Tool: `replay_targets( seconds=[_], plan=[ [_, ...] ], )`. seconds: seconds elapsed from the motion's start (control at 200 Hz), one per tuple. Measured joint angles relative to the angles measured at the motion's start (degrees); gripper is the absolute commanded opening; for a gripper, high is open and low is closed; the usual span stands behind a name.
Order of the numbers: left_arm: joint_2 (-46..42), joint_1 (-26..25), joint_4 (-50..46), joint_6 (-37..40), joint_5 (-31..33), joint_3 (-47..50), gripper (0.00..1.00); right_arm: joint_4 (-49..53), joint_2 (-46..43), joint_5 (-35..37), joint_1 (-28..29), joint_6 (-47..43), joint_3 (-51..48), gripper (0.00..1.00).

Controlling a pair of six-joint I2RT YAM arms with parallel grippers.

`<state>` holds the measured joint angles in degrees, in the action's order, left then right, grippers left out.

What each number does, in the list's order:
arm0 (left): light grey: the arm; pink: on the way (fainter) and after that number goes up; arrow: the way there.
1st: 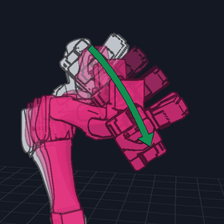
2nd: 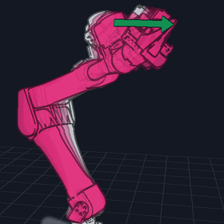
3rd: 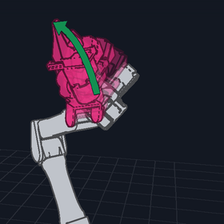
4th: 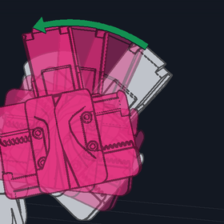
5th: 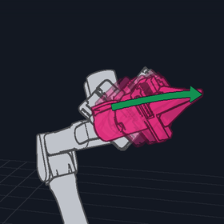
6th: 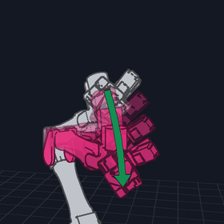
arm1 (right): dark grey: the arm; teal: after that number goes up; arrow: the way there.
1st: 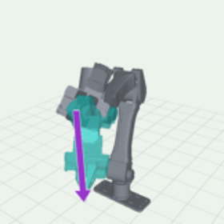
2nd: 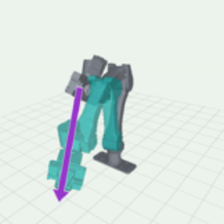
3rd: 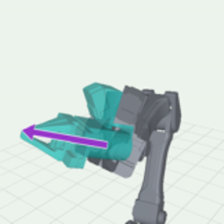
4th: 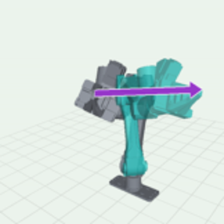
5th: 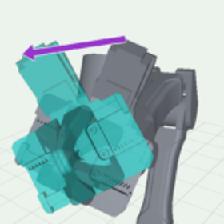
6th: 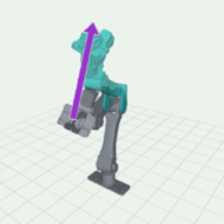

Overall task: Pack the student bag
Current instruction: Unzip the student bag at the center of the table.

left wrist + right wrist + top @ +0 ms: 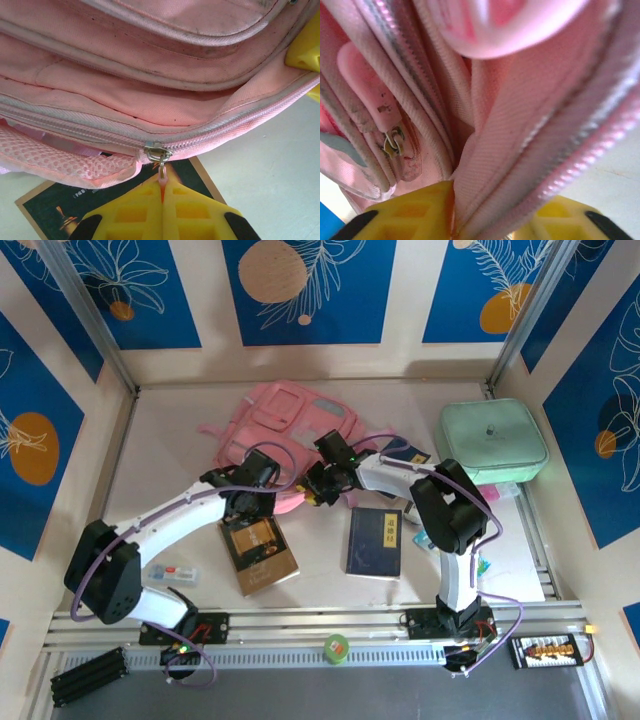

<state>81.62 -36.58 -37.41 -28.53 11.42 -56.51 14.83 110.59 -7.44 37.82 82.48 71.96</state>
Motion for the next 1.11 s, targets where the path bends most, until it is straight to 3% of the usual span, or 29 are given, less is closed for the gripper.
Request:
replay_targets(
  seconds=[0.085, 0.36, 0.585, 0.69, 0.855, 1.105],
  plan=[
    [0.0, 0.1, -1.9, 0.3, 1.0, -1.2, 0.0, 0.7, -0.2, 0.0, -0.2, -2.4, 0.9, 0.23],
    [-1.9, 3.8, -5.7, 2.6, 1.5, -2.3, 0.0, 3.7, -5.9, 0.0, -4.5, -11.3, 2.0, 0.2],
    [-1.7, 6.6, -5.9, 5.4, -2.7, -2.5, 0.0, 4.3, -8.8, -1.2, -9.5, -16.9, 3.7, 0.18],
    [-0.9, 6.7, -5.1, 6.6, -5.5, -2.6, 0.0, 4.1, -8.7, -2.5, -10.1, -17.9, 2.8, 0.26],
    [-0.3, 6.6, -5.1, 7.0, -8.9, -4.2, 0.0, 1.8, -9.5, -3.5, -8.9, -15.8, -2.9, 0.49],
    [-0.3, 6.0, -4.8, 7.0, -11.5, -4.7, 0.0, -2.3, -7.9, -5.0, -6.4, -9.3, -6.5, 0.59]
  ],
)
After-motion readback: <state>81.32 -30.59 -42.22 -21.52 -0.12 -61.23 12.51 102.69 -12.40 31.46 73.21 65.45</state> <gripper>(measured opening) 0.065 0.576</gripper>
